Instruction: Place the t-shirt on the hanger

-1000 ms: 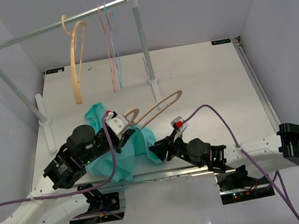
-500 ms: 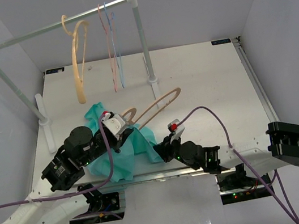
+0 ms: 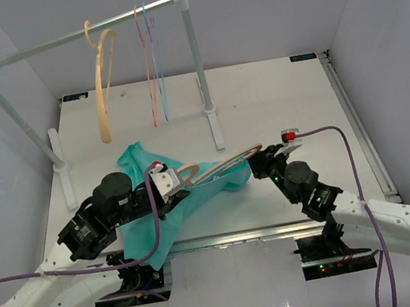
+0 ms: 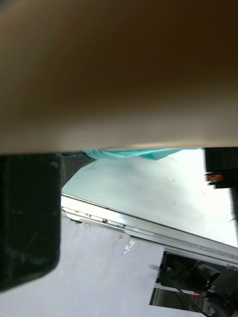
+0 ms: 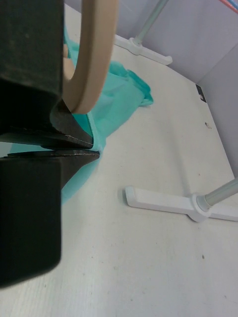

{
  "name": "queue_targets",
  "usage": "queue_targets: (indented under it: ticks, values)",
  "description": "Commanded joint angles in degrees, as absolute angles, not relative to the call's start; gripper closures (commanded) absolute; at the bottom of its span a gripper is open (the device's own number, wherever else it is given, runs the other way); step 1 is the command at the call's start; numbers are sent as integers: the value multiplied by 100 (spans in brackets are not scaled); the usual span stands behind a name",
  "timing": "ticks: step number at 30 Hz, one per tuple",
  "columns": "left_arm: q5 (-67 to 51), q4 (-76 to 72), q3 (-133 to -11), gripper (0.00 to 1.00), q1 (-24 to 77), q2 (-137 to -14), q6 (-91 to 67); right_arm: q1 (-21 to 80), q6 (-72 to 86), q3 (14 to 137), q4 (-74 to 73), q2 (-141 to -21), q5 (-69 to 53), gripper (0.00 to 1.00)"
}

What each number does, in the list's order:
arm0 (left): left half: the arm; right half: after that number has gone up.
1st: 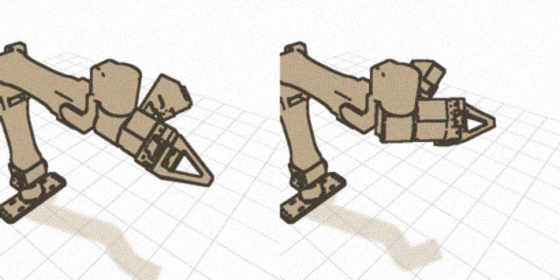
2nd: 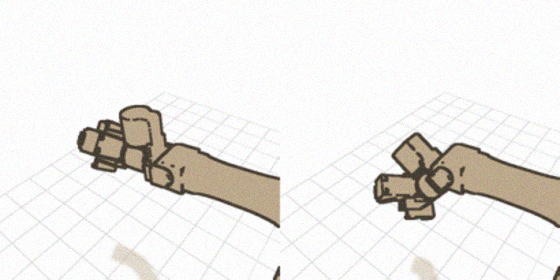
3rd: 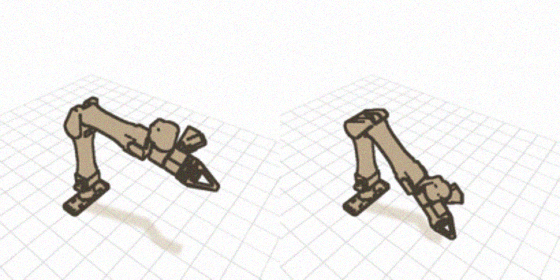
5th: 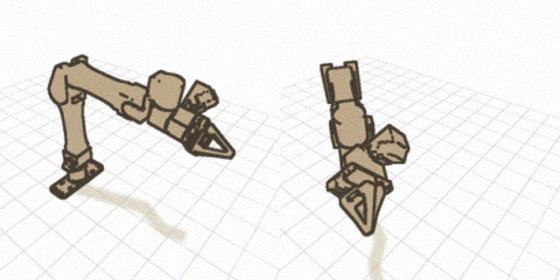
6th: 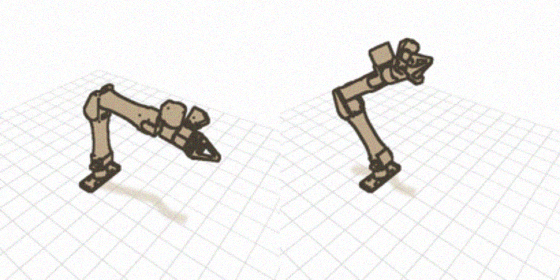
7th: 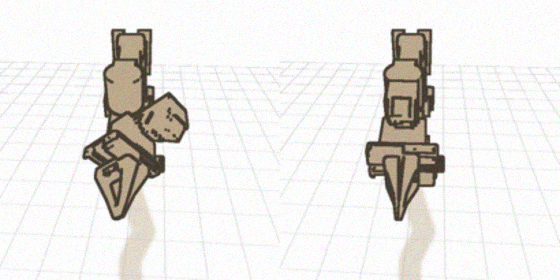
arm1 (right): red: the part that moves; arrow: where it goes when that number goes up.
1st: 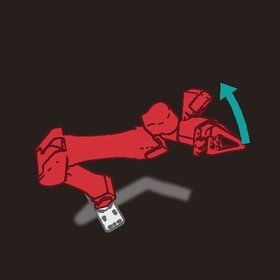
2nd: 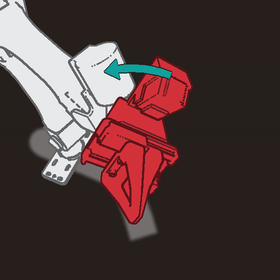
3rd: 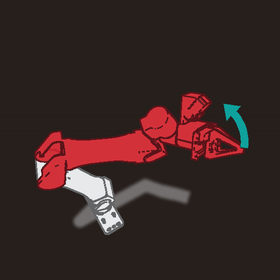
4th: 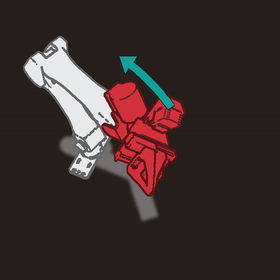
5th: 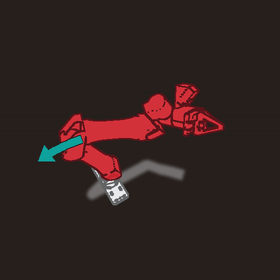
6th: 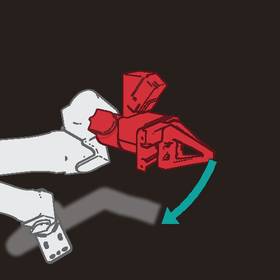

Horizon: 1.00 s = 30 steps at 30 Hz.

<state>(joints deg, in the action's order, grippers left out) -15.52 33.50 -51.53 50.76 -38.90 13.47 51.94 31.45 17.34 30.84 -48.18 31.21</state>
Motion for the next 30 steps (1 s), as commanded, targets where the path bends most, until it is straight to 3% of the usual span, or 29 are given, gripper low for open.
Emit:
queue_targets:
  ticks: [1,7,16,22,30]
  values:
    - [-1779,3973,-5448,100,5071,-4027,1580,4460,2866,2090,2125,-4430,2790,92]
    - [-1279,4205,-5493,100,5071,-4323,1683,4250,2657,2299,1468,-3829,2870,92]
    - [-419,4421,-5700,100,5080,-4624,1723,4236,2232,3424,96,-4056,2455,92]
    - [-743,4341,-5854,100,5133,-5065,1742,4303,1599,4227,-350,-4383,642,92]
    - [-2265,3650,-5733,100,5133,-4950,1610,5069,627,5694,-1884,-5220,-1279,92]
